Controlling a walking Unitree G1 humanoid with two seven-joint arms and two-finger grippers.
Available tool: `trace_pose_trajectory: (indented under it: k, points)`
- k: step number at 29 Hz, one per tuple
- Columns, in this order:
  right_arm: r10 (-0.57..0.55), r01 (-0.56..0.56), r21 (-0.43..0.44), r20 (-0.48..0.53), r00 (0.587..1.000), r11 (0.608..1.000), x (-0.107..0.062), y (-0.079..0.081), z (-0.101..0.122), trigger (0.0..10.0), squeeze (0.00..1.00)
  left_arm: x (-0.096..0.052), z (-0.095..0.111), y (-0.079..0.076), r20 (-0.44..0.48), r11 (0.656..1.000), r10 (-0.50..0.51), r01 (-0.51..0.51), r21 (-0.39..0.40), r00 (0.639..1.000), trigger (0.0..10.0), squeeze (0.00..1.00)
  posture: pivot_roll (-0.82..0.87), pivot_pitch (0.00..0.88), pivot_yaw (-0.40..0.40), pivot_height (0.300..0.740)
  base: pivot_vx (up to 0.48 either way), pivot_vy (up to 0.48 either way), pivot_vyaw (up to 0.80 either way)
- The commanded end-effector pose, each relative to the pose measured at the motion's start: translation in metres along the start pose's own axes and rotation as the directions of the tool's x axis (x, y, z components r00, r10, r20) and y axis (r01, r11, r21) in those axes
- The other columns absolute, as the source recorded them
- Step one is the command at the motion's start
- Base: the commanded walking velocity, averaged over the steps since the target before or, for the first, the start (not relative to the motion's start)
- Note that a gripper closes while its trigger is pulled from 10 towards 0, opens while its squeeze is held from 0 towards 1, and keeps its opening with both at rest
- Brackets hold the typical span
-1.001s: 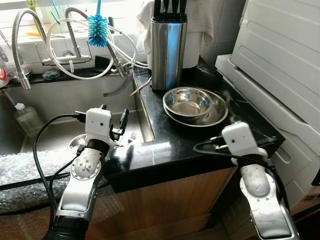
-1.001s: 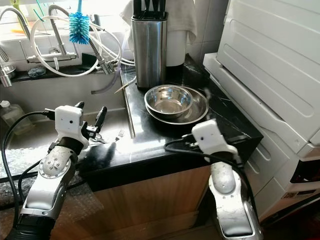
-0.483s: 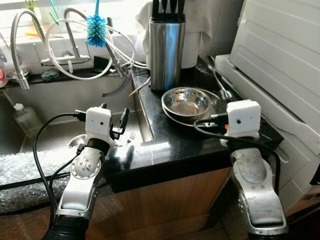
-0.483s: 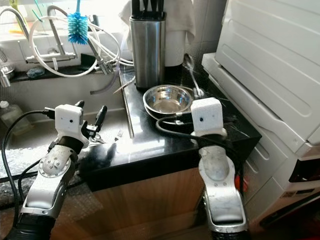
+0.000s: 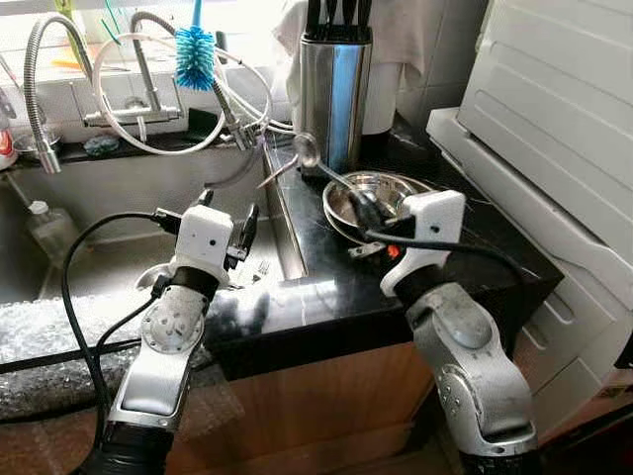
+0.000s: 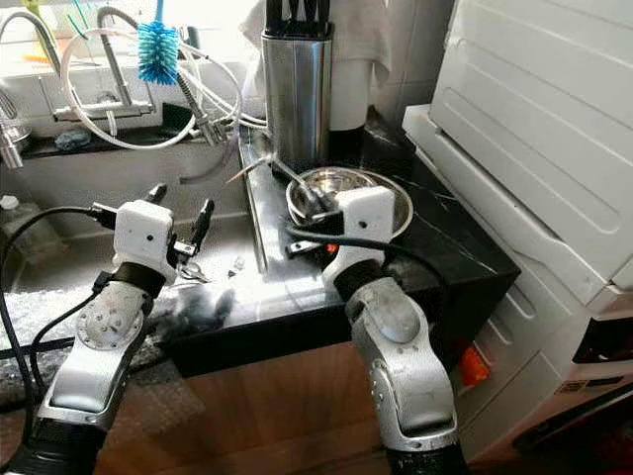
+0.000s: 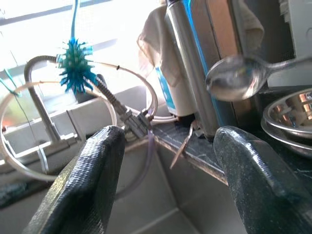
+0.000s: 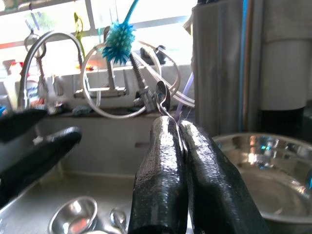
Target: Kitchen organization
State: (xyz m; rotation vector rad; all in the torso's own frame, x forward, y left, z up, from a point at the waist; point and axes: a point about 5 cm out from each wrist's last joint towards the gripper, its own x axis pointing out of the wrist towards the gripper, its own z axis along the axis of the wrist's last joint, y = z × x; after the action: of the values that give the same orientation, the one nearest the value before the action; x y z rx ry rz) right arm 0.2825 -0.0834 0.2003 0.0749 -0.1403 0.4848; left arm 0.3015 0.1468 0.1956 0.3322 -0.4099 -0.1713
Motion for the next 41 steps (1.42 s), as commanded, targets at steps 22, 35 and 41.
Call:
trace_pose_trajectory:
  k: [22, 35, 41]
  points:
    - [0.193, -0.194, -0.011, -0.059, 0.979, 0.981, 0.002, 0.013, 0.0, 10.0, 0.0, 0.003, 0.021, -0.031, 0.115, 0.95, -0.252, 0.223, 0.218, 0.961, 10.0, 0.0, -0.14, 0.0, -0.023, 0.74, 0.0, 0.0, 0.0]
    - [0.302, -0.301, 0.023, -0.071, 0.951, 0.953, 0.0, 0.031, -0.003, 10.0, 0.0, 0.003, 0.022, -0.034, 0.126, 0.94, -0.277, 0.241, 0.241, 0.952, 10.0, 0.0, -0.14, 0.0, -0.019, 0.74, 0.0, 0.0, 0.0]
    - [0.308, -0.307, 0.025, -0.073, 0.949, 0.951, 0.001, 0.032, -0.003, 10.0, 0.0, 0.003, 0.021, -0.034, 0.124, 0.938, -0.282, 0.246, 0.244, 0.951, 10.0, 0.0, -0.14, 0.0, -0.018, 0.74, 0.0, 0.0, 0.0]
